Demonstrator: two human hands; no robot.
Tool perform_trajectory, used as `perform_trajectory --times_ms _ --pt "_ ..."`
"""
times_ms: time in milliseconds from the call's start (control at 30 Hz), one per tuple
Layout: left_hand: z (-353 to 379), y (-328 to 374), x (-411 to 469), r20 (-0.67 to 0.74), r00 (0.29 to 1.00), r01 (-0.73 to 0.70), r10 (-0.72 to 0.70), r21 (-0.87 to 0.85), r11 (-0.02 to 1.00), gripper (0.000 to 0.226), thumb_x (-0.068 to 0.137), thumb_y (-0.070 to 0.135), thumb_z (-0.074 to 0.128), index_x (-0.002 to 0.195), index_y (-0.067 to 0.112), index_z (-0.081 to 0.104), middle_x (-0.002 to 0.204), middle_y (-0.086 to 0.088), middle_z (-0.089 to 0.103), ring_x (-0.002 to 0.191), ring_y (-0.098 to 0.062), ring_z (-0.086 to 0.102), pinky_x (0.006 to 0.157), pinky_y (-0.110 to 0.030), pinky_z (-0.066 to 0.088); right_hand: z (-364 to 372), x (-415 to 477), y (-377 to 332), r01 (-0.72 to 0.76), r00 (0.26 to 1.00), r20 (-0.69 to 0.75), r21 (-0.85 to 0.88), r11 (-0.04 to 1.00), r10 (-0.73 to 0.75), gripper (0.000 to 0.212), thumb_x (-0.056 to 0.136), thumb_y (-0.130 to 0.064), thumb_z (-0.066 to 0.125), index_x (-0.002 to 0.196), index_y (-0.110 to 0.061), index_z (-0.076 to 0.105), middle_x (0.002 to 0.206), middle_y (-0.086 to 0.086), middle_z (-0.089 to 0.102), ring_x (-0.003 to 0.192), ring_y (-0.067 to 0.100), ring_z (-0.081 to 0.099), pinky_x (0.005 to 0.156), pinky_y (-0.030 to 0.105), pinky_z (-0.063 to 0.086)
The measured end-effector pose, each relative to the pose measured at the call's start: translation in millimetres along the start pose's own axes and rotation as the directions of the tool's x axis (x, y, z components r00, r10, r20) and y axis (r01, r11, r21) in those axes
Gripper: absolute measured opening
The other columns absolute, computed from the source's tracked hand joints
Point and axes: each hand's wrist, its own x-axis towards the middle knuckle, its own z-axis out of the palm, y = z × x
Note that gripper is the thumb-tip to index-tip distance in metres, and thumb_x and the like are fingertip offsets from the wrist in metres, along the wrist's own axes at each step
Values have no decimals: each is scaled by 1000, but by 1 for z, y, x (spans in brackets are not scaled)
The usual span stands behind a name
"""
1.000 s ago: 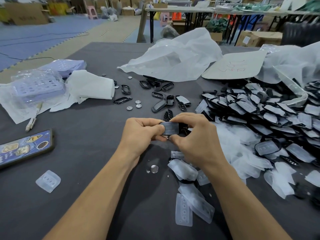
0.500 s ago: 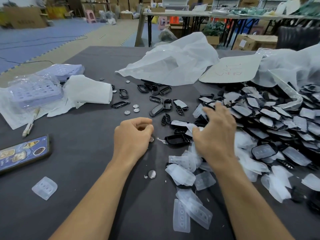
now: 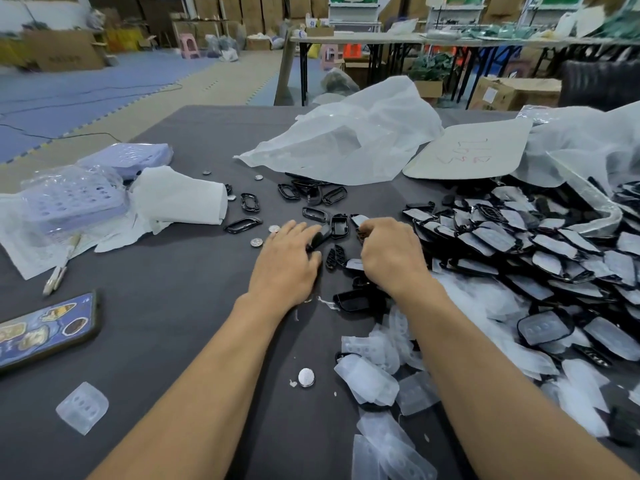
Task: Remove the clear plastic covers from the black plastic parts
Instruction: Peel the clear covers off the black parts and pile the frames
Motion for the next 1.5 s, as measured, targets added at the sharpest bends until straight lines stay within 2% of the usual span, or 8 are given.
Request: perform_trajectory --times_ms 133,400,600,767,967,1067,1267,1500 --pt "-2 -4 12 -106 989 94 -105 -106 990 24 95 27 67 117 29 75 107 -4 75 106 -28 63 78 -29 39 2 20 -8 -17 1000 15 -109 994 19 22 89 -4 63 102 -16 74 93 11 72 93 34 67 82 36 56" --pt "-11 -8 12 -234 935 192 -266 -295 936 31 94 26 57 68 16 69 56 3 62 61 -18 58 64 -35 45 3 12 2 -81 994 -64 164 983 93 24 88 -6 62 92 -20 80 82 3 75 82 24 69 79 27 54" --pt "-13 -3 21 -190 939 231 -287 -274 934 34 77 29 59 100 41 81 103 18 78 111 -9 64 112 -30 41 9 -6 5 -115 980 -97 448 887 176 20 89 -13 64 74 -22 74 62 -5 70 70 17 67 94 35 56" --pt "0 -11 67 41 994 104 -98 -160 982 61 93 5 54 149 27 54 160 3 45 153 -15 27 125 -28 18 8 -8 8 -83 981 -111 493 866 158 21 89 -19 65 69 -22 70 58 -12 66 60 2 61 56 19 42" --pt "7 -16 79 -111 987 111 -116 -47 993 24 91 30 71 113 31 79 115 1 78 112 -23 67 101 -33 46 2 -7 12 -45 979 -142 559 828 149 19 87 -24 70 68 -24 71 56 -18 65 57 -1 62 55 14 45" --pt "5 -19 73 -194 973 116 -126 -66 991 16 93 22 67 89 26 82 88 0 79 93 -28 69 96 -37 48 -1 -12 8 -30 987 -103 642 766 125 15 87 -33 71 73 -27 73 66 -11 73 64 6 68 68 28 55" --pt "0 -24 62 -25 995 101 -101 6 995 31 91 44 70 118 31 77 123 4 69 116 -23 62 103 -42 47 -8 -33 5 -27 995 -44 762 647 94 17 84 -11 72 75 -25 74 68 -1 74 58 11 62 73 36 56" --pt "1 -21 48 -215 975 102 -59 196 975 38 103 36 52 79 19 77 81 -5 74 80 -28 61 89 -39 36 -2 -70 9 -121 979 63 944 306 193 17 95 -2 64 105 -15 59 62 11 69 45 21 59 41 24 42"
